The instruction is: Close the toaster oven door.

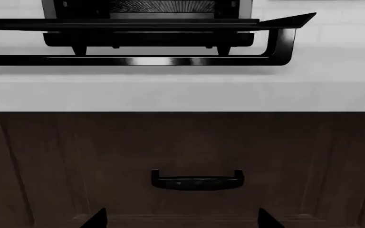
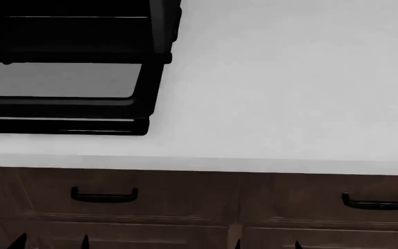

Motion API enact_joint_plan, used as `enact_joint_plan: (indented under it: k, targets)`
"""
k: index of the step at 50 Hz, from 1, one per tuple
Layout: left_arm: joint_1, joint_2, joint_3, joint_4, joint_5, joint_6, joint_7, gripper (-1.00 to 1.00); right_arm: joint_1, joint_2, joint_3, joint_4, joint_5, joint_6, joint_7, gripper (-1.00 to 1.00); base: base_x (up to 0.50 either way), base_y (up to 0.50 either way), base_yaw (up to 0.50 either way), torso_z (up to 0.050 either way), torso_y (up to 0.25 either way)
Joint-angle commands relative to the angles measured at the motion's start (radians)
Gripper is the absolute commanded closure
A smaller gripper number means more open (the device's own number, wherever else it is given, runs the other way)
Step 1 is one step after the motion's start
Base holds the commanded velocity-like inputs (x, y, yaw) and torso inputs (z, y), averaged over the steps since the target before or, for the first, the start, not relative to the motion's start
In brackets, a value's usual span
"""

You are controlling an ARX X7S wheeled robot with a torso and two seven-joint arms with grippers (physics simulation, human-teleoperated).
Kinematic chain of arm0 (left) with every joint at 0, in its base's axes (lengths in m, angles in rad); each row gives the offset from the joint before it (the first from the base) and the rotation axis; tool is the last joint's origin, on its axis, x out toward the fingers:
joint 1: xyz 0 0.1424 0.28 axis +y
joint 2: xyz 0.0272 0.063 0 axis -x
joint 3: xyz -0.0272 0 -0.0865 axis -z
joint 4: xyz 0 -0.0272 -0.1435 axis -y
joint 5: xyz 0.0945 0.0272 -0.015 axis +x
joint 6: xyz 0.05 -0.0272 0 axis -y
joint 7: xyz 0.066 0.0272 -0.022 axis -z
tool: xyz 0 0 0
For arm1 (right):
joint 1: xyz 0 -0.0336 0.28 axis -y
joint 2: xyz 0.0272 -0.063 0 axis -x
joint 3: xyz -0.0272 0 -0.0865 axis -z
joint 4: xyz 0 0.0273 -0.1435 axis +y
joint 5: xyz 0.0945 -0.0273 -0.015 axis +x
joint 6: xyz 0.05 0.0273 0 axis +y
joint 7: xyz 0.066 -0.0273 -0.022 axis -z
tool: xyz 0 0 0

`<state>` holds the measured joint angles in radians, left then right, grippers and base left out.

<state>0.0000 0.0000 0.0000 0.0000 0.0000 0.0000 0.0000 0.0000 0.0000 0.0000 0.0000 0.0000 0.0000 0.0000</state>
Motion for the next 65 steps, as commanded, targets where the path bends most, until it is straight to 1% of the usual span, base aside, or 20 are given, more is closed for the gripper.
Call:
enact_joint_plan:
  k: [1,5,7,8,13,41,42,43,44,45,46,48,49,50,53,54,56,58,60,65]
  targets:
    - [-0.004,-0.015,0.018,-0.012,-0.015,0.008,-0.018,-1.0,0.007,0.073,-0.089,0.015,0.073,-0.014,0.088,-1.0,0.0,0.0,0.0,0.0,0.0]
    - [-0.015,-0.029,0.038,-0.007,-0.034,0.015,-0.041,-1.0,0.022,0.079,-0.096,0.008,0.079,0.004,0.091,-1.0,0.0,0.0,0.0,0.0,0.0]
    - [-0.008,-0.038,0.041,-0.001,-0.08,0.029,-0.012,-1.0,0.022,0.082,-0.1,0.005,0.079,0.008,0.094,-1.0,0.0,0.0,0.0,0.013,0.0]
    - [-0.007,-0.044,0.05,-0.003,-0.06,0.023,-0.024,-1.0,0.021,0.085,-0.1,0.004,0.077,0.009,0.099,-1.0,0.0,0.0,0.0,0.05,0.023]
    - [-0.002,-0.054,0.072,-0.008,-0.053,0.052,-0.035,-1.0,0.023,0.092,-0.107,-0.001,0.079,0.012,0.106,-1.0,0.0,0.0,0.0,0.05,0.026]
    - [-0.001,-0.095,0.102,0.044,-0.121,0.032,-0.059,-1.0,0.025,0.123,-0.143,-0.071,0.103,0.033,0.141,-1.0,0.0,0.0,0.0,0.05,0.023]
    - [0.0,-0.098,0.101,0.053,-0.126,0.019,-0.061,-1.0,0.025,0.126,-0.143,-0.081,0.104,0.037,0.142,-1.0,0.0,0.0,0.0,0.05,0.008]
    - [-0.007,-0.111,0.109,0.086,-0.135,-0.062,-0.056,-1.0,0.026,0.133,-0.139,-0.111,0.105,0.052,0.145,-1.0,0.0,0.0,0.0,0.045,0.0]
    - [-0.008,-0.114,0.102,0.104,-0.16,-0.068,-0.045,-1.0,0.027,0.139,-0.135,-0.133,0.106,0.061,0.147,-1.0,0.0,0.0,0.0,0.0,0.0]
    - [-0.023,-0.128,0.102,0.142,-0.162,-0.139,-0.052,-1.0,0.03,0.151,-0.126,-0.173,0.107,0.082,0.151,-1.0,0.0,0.0,0.0,0.0,0.0]
    - [-0.049,-0.144,0.084,0.194,-0.193,-0.223,-0.055,-1.0,0.034,0.171,-0.11,-0.242,0.108,0.106,0.155,-1.0,0.0,0.0,0.0,0.0,0.0]
    - [-0.078,-0.167,0.065,0.251,-0.214,-0.308,-0.064,-1.0,0.041,0.2,-0.085,-0.356,0.12,0.167,0.163,-1.0,0.0,0.0,0.0,0.0,0.0]
    - [-0.087,-0.178,0.062,0.266,-0.211,-0.318,-0.068,-1.0,0.044,0.213,-0.071,-0.405,0.133,0.187,0.162,-1.0,0.0,0.0,0.0,0.0,0.0]
    - [-0.098,-0.191,0.05,0.293,-0.219,-0.343,-0.071,-1.0,0.055,0.235,-0.047,-0.487,0.145,0.235,0.168,-1.0,0.0,0.0,0.0,0.0,0.0]
    - [-0.129,-0.213,0.013,0.355,-0.278,-0.436,-0.069,-1.0,0.082,0.278,0.007,-0.602,0.165,0.322,0.181,-1.0,0.0,0.0,0.0,0.0,0.0]
    - [-0.153,-0.218,-0.019,0.386,-0.343,-0.503,-0.06,-1.0,0.096,0.302,0.028,-0.642,0.16,0.353,0.187,-1.0,0.0,0.0,0.0,0.0,0.0]
    - [-0.21,-0.256,-0.028,0.431,-0.369,-0.601,-0.067,-1.0,0.14,0.349,0.093,-0.705,0.188,0.432,0.189,-1.0,0.0,0.0,0.0,0.0,0.0]
    - [-0.26,-0.287,-0.038,0.462,-0.4,-0.664,-0.056,-1.0,0.194,0.386,0.126,-0.754,0.212,0.504,0.185,-1.0,0.0,0.0,0.0,0.0,0.0]
    - [-0.306,-0.316,-0.04,0.465,-0.404,-0.697,-0.05,-1.0,0.272,0.42,0.167,-0.784,0.249,0.569,0.179,-1.0,0.0,0.0,0.0,0.0,0.0]
    - [-0.414,-0.35,-0.063,0.445,-0.424,-0.769,-0.057,-1.0,0.423,0.488,0.239,-0.867,0.322,0.732,0.183,-1.0,0.0,0.0,0.0,0.0,0.0]
